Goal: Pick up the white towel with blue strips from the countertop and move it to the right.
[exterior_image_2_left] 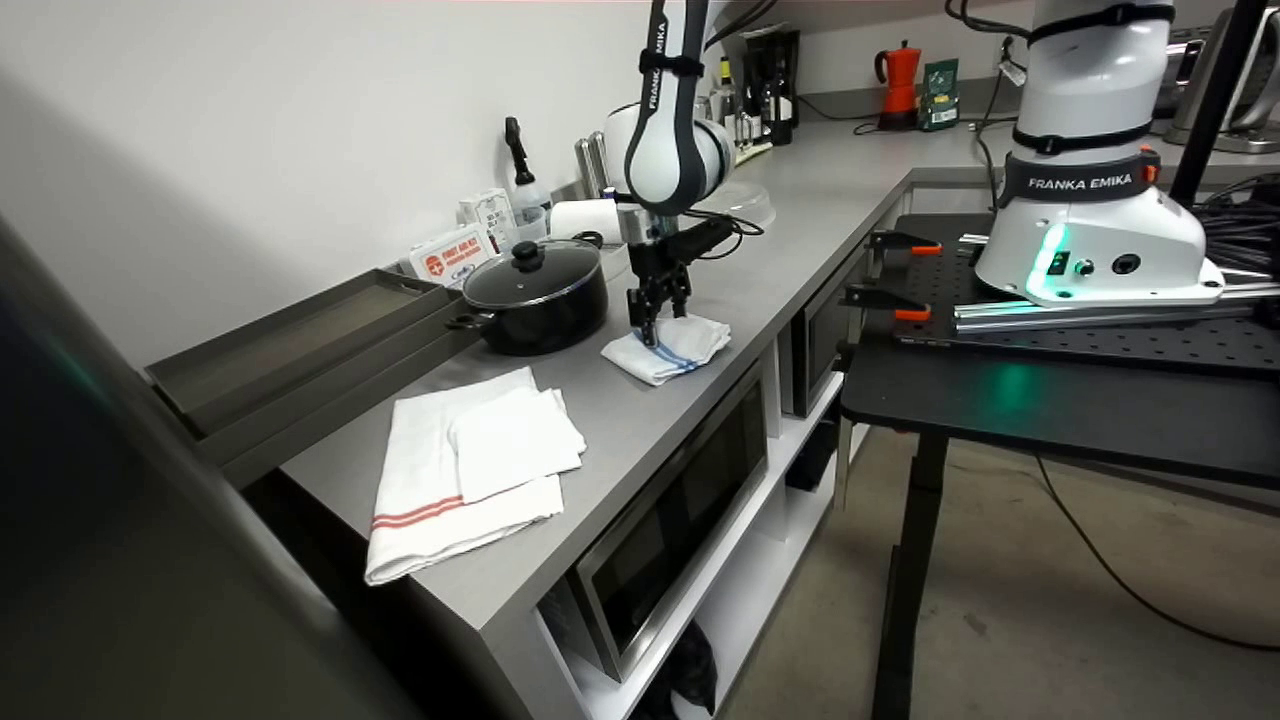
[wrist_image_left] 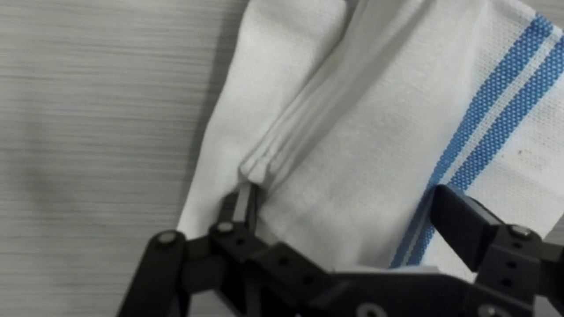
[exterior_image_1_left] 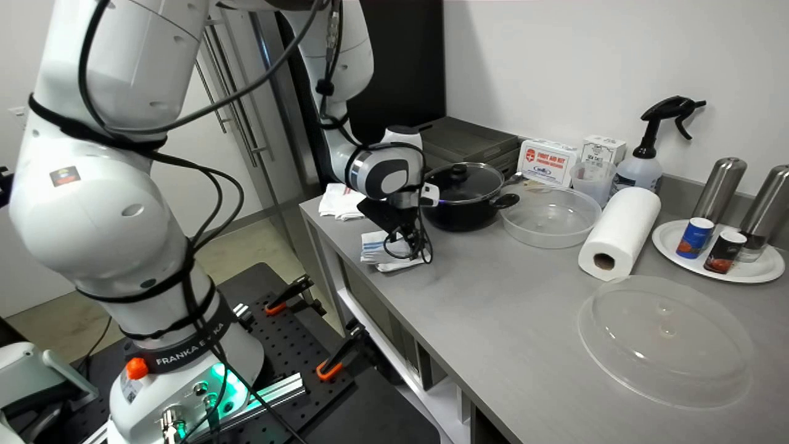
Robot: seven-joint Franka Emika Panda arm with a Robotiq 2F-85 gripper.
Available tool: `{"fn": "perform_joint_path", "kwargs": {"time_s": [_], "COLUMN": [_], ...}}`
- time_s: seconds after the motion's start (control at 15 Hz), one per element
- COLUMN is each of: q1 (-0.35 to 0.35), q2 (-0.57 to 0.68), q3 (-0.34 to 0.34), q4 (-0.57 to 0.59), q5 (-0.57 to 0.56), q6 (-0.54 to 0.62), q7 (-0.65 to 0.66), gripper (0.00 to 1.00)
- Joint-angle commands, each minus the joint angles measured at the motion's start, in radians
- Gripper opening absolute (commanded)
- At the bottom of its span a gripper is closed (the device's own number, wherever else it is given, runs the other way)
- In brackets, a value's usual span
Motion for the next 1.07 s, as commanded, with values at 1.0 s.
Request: {"fn": "perform_joint_path", "kwargs": {"time_s": [1.0], "q1": [-0.155], "q2": [-0.067], "q3": [0.110], "q4": [-0.063], "q5": [0.083], "q6": [0.089], "q7": [-0.074], "gripper": [1.00]}}
